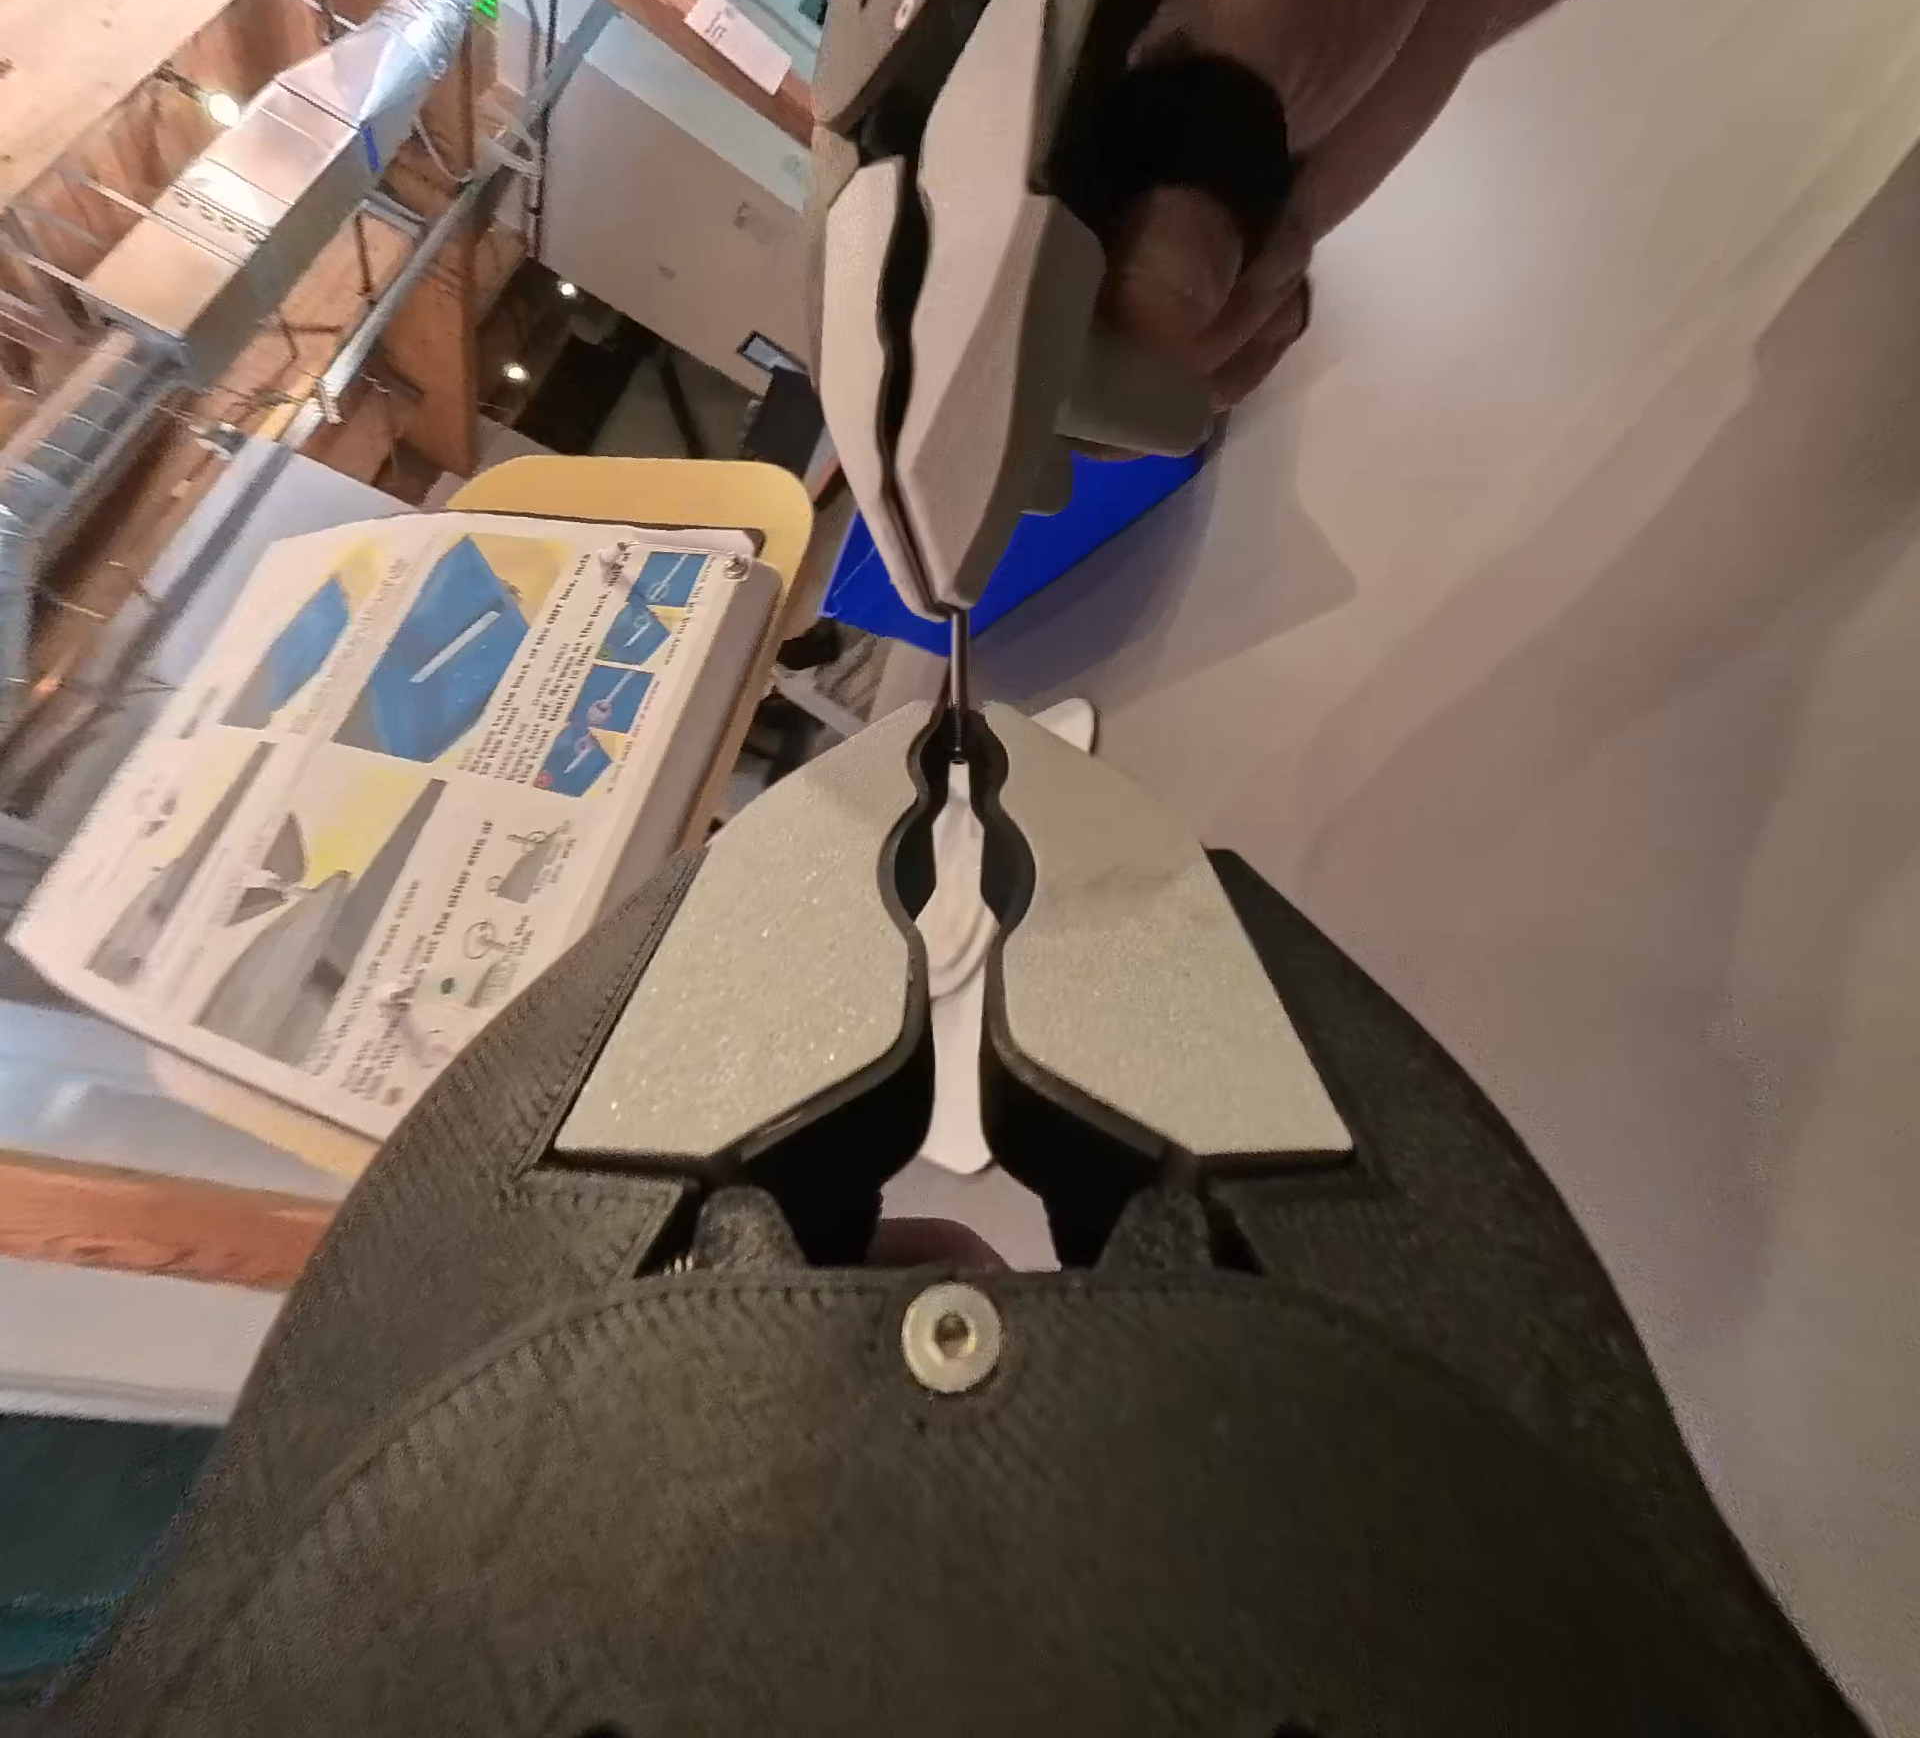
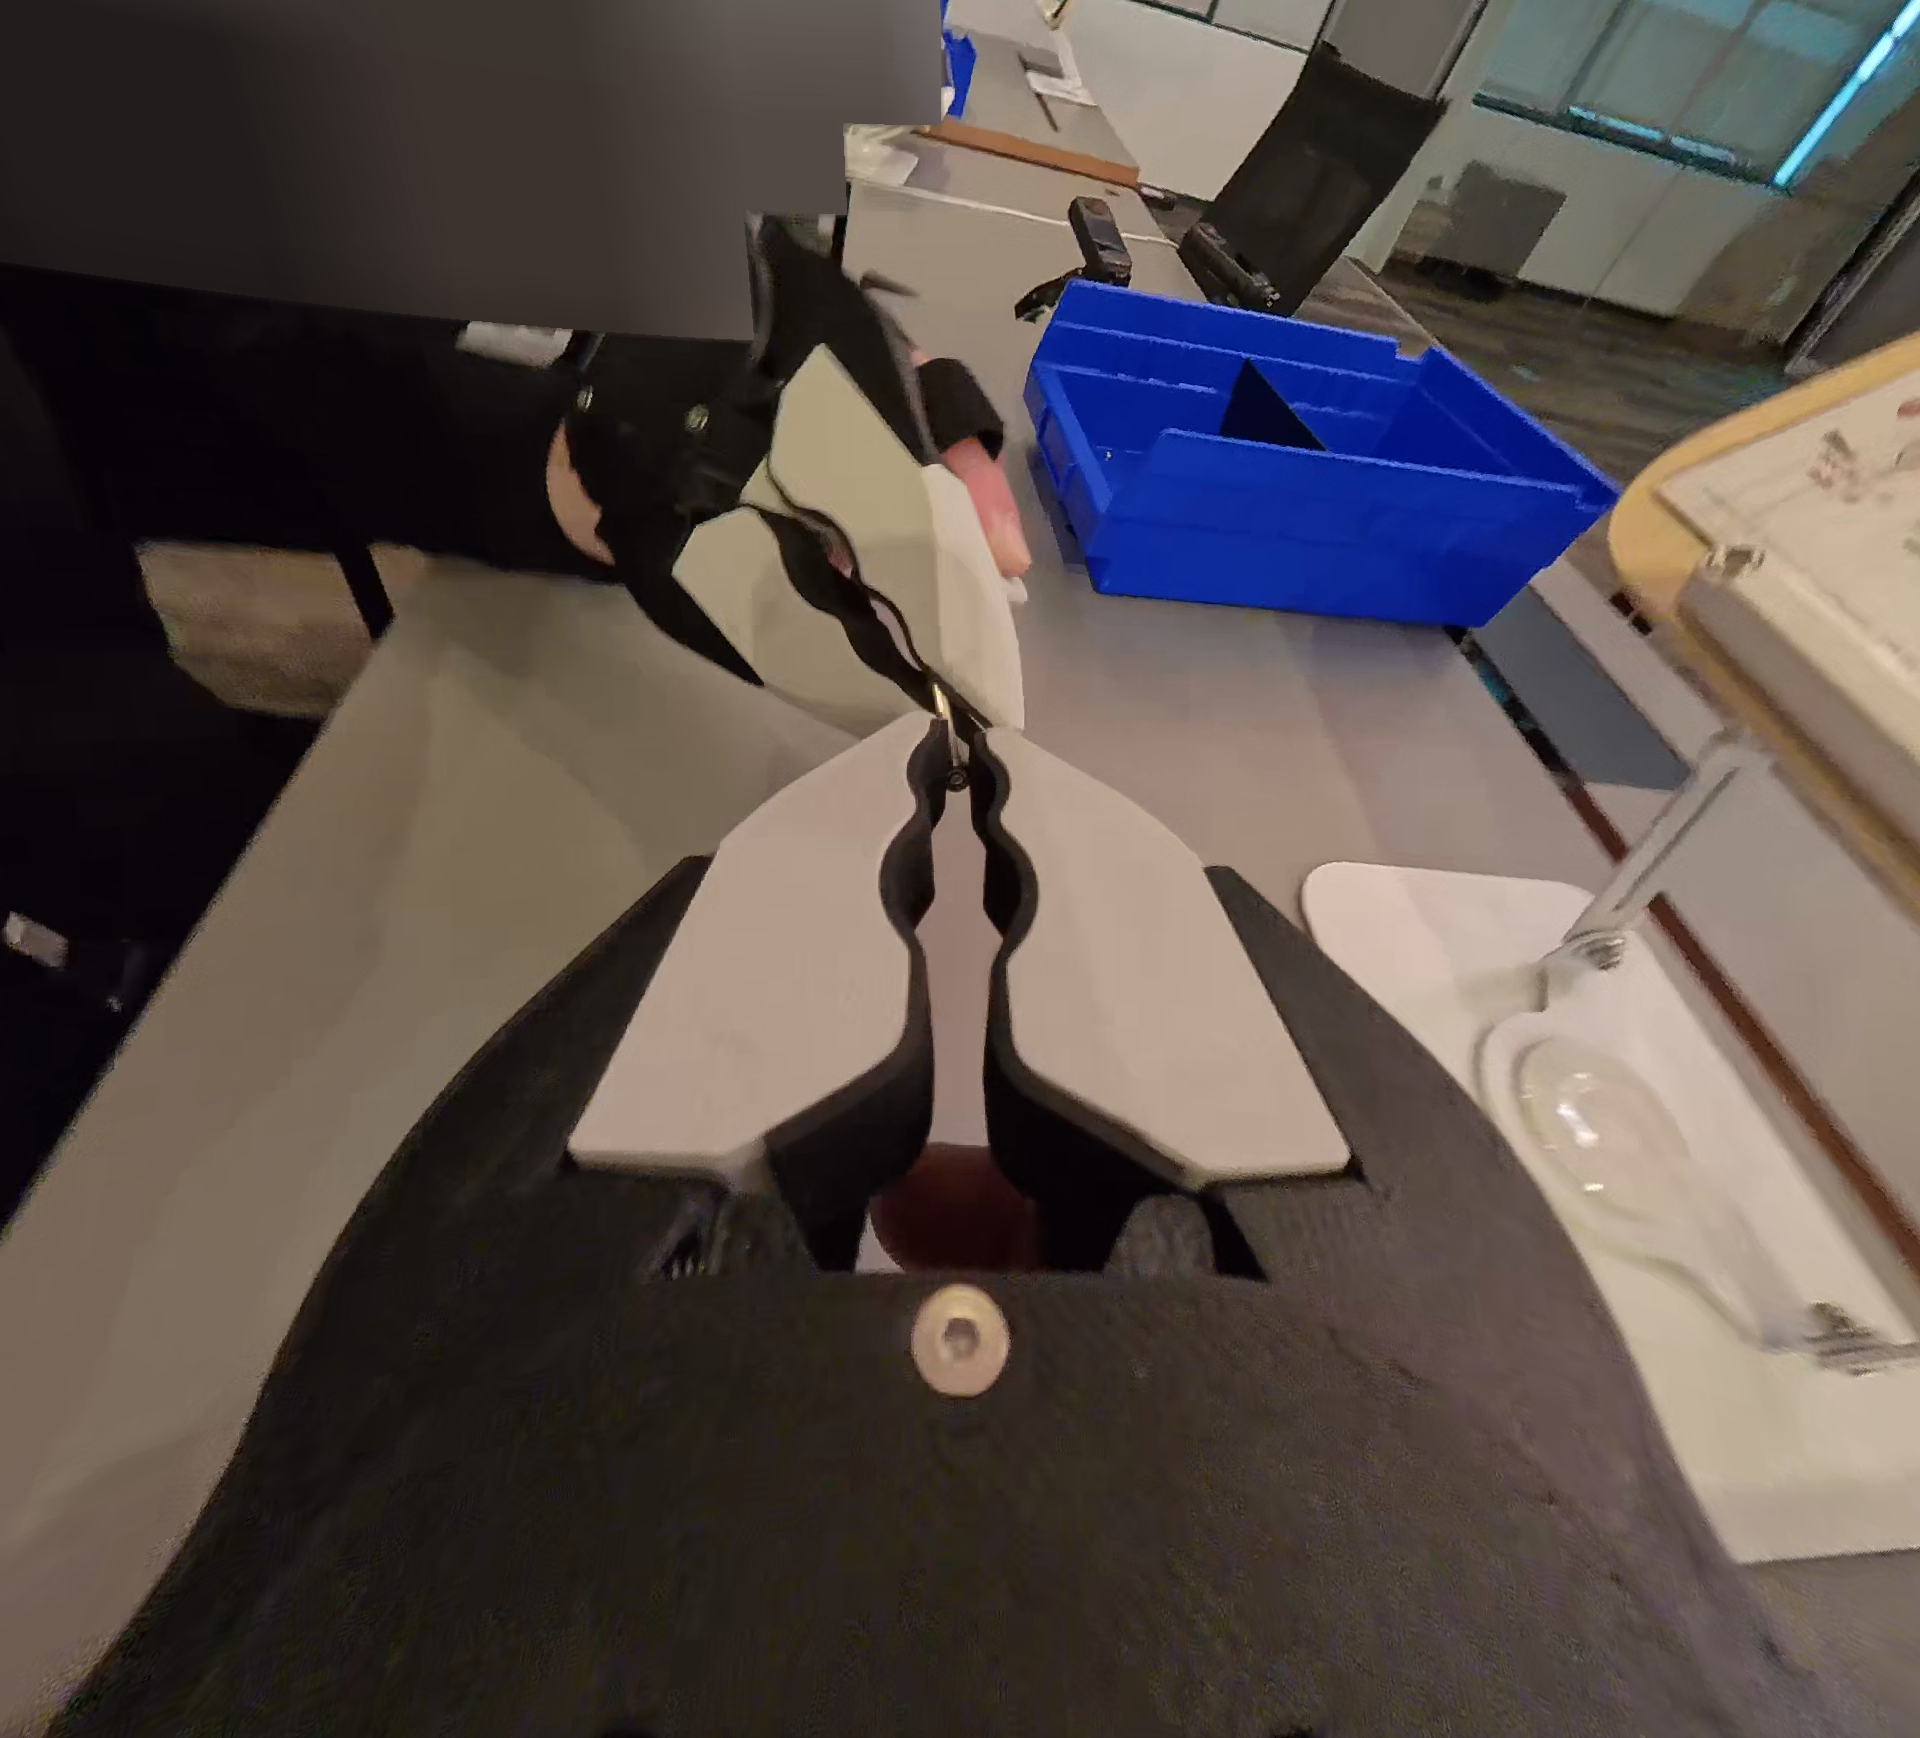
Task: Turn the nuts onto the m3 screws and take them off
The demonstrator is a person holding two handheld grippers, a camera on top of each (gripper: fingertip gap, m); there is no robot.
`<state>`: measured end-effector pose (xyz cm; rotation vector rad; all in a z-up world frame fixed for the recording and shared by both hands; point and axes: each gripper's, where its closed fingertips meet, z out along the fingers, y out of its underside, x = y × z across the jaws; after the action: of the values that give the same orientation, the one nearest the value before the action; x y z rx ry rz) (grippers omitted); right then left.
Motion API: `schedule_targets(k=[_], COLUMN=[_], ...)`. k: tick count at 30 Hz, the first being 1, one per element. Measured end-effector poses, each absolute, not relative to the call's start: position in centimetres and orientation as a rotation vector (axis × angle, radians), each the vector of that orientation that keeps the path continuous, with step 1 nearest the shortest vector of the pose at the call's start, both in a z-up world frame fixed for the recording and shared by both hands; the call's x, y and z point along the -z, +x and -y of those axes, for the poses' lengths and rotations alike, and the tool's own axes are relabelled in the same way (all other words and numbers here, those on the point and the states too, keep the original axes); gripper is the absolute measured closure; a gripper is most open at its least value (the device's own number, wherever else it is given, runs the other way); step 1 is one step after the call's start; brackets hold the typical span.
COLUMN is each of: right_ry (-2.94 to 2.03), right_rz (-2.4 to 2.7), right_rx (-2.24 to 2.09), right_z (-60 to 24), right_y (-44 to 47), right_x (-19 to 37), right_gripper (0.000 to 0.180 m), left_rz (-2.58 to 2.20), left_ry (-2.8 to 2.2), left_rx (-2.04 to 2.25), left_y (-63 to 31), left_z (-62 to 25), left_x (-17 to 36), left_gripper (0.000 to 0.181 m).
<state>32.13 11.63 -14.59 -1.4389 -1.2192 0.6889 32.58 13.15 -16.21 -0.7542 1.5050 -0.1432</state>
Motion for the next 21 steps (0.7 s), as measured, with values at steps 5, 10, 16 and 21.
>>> schedule_targets(k=[5,10,16,21], right_ry=[-1.574,-1.497,-1.439,-1.407], right_rz=[0.987,1.034,1.266,1.314], right_rx=[-1.024,-0.89,-0.599,-0.592], right_z=[-12.0,-11.9,-11.4,-11.2], right_y=[32.0,32.7,32.9,32.5], right_x=[15.2,14.6,15.4,15.3], right_gripper=[0.18,0.157,0.164,0.174], left_rz=[-1.531,-1.52,-1.518,-1.53], left_ry=[-0.684,-0.73,-0.778,-0.783], left_rx=[-0.036,0.039,0.195,0.21], left_y=[32.7,32.6,32.6,32.7], left_z=[-13.3,-13.6,-13.2,-13.0], left_x=[16.8,16.7,16.6,16.7], left_gripper=[0.178,0.178,0.178,0.178])
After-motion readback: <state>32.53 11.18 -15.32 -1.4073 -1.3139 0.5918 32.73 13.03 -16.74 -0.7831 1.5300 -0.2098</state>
